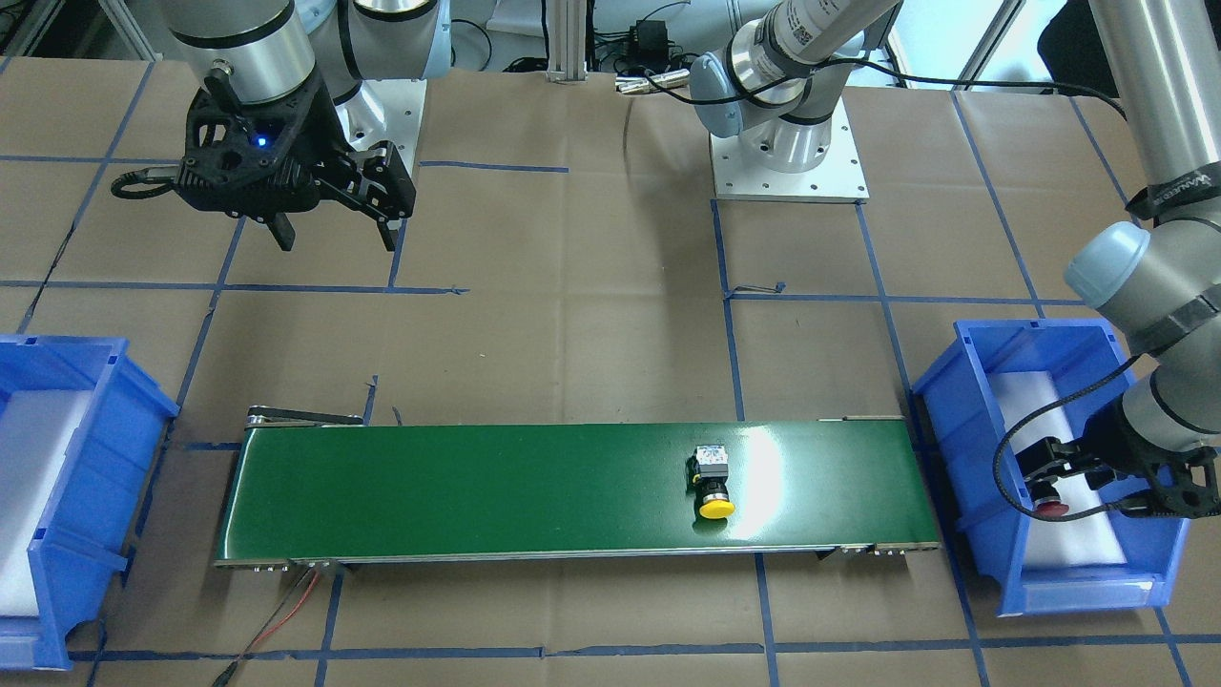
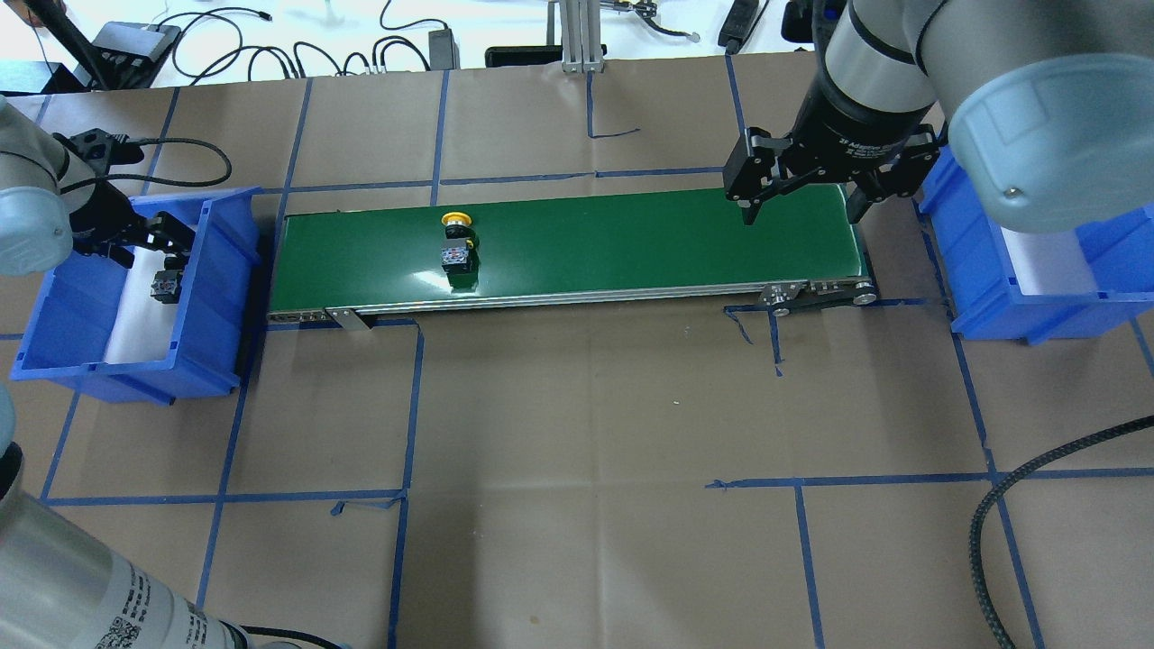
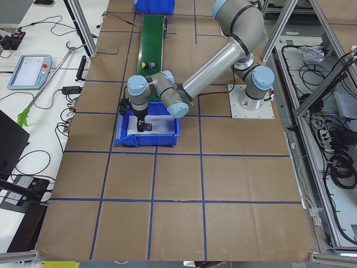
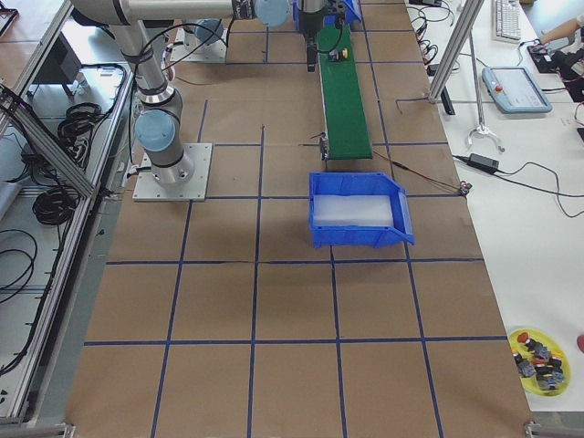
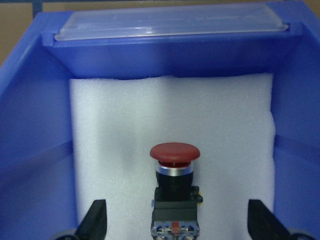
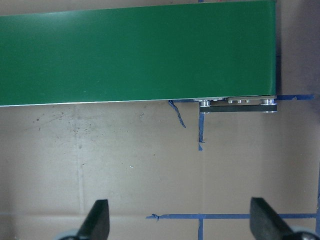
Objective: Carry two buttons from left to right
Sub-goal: 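Lower the left gripper and grasp the red-capped button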
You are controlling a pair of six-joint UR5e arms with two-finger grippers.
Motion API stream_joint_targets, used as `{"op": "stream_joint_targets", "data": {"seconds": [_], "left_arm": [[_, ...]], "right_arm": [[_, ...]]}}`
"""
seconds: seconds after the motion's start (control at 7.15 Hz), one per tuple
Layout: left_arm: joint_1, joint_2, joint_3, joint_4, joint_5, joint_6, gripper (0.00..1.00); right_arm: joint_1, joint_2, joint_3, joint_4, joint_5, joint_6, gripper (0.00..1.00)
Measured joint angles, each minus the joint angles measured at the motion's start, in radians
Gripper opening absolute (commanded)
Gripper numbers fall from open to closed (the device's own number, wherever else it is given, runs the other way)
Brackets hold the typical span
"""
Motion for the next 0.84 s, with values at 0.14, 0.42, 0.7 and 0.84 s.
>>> {"op": "stream_joint_targets", "data": {"seconds": [0.14,0.42,0.7,0.84], "left_arm": [[0.001,-0.010,-0.001,0.005,0.000,0.000,0.99],[0.002,-0.024,-0.002,0.008,0.001,-0.002,0.52],[0.001,-0.032,-0.001,0.008,0.003,-0.006,0.11],[0.000,-0.029,0.000,0.007,0.002,-0.012,0.02]], "right_arm": [[0.000,0.000,0.000,0.000,0.000,0.000,1.00],[0.000,0.000,0.000,0.000,0.005,0.000,1.00],[0.000,0.000,-0.001,0.000,0.006,0.000,1.00],[0.000,0.000,-0.001,0.000,0.006,0.000,1.00]]}}
